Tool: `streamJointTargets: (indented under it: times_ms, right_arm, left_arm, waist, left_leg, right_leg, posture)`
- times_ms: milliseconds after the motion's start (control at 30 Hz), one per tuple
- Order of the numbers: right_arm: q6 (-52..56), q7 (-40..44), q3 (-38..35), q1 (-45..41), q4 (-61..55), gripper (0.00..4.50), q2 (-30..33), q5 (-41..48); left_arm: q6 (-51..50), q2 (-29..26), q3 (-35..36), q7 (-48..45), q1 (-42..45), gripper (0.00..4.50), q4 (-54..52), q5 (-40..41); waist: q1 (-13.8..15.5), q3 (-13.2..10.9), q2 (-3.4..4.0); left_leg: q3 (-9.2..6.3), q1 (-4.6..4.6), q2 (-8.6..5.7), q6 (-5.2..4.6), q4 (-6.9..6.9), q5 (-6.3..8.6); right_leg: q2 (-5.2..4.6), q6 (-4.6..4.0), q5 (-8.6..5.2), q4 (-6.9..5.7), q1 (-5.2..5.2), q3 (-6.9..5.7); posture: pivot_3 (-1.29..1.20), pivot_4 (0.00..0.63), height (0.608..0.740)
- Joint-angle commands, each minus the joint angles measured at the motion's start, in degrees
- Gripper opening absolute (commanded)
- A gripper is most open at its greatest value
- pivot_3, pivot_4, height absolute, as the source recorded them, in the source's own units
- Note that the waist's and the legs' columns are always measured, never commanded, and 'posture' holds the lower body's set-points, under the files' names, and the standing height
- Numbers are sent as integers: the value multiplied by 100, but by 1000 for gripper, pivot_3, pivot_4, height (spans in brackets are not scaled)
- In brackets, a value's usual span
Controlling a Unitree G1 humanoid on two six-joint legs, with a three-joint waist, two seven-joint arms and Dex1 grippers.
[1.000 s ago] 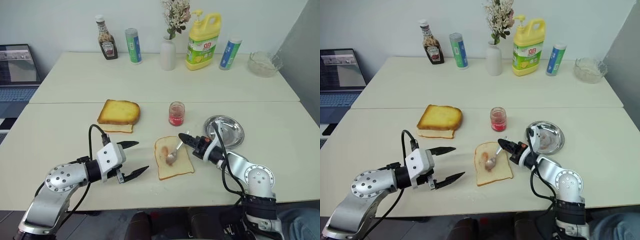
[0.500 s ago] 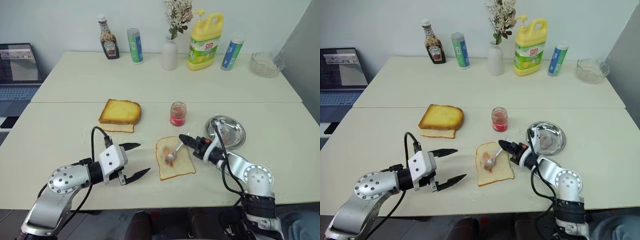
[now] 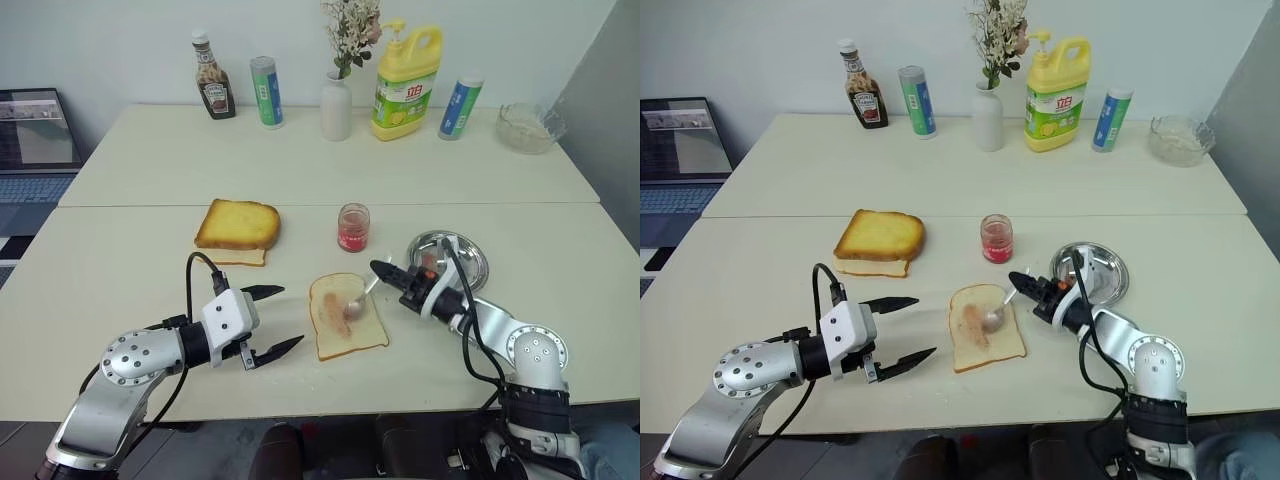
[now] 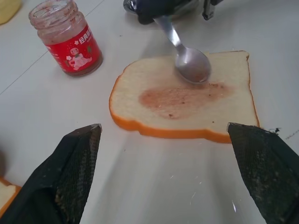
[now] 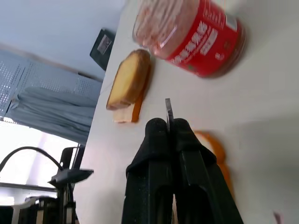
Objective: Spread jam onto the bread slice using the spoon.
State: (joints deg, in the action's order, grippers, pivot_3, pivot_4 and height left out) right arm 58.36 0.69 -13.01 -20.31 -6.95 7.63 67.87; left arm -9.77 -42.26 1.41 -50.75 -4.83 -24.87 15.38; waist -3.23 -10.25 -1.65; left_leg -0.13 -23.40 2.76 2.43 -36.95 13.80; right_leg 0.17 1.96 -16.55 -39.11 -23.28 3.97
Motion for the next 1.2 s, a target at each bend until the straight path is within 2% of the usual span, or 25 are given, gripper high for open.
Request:
streamJointTargets:
  times_ms: [33,200,400,700,1033,1133,1200]
  right_arm:
    - [-402,-21,-63,-203,172,24,-128,-296]
    - [-469,-61,42,-230,223,24,-335,-499]
    - [155,-81,251,279,-373,24,-338,-113]
    - [450,471,203,554,-814,24,434,75]
    - [-156,590,-224,54,-874,24,538,262]
    - [-418,358,-771,-29,-1109,24,745,619]
    - [-641,197,-1100,-29,-1175,24,915,648]
  left_arm:
    - [51,21,-55,-3,35,4500,-181,3]
    - [61,11,-99,-2,73,4500,-181,9]
    - [-6,29,-105,55,77,4500,-238,26]
    - [-72,82,-151,73,160,4500,-256,1]
    - [-333,79,-127,-15,430,4500,-504,222]
    - [-961,-60,-308,-289,857,4500,-958,730]
    - [-1300,39,-417,-201,1276,4500,-986,870]
  waist:
    - [0,0,0]
    - [1,0,0]
    - [0,0,0]
    - [8,0,0]
    - [5,0,-1]
    - [18,-1,0]
    - [84,-1,1]
  left_leg:
    - [1,0,0,0,1,0]
    - [1,-1,0,0,2,0]
    - [-1,-1,2,0,4,0]
    - [2,0,-1,0,0,0]
    - [-1,-2,0,0,1,0]
    - [-1,-5,0,0,1,0]
    - [-5,-11,-5,0,-4,0]
  right_leg:
    - [0,0,0,1,0,0]
    - [-1,0,0,2,-1,1]
    - [-1,-1,0,1,-1,-1]
    - [-3,0,0,1,0,1]
    - [1,1,0,2,0,0]
    - [0,1,0,3,-1,-1]
    - [-3,4,2,4,-1,-4]
  posture:
    - [0,150,740]
    - [0,150,740]
    - [0,150,740]
    - [0,150,740]
    - [0,150,740]
    - [0,150,740]
    - [0,150,740]
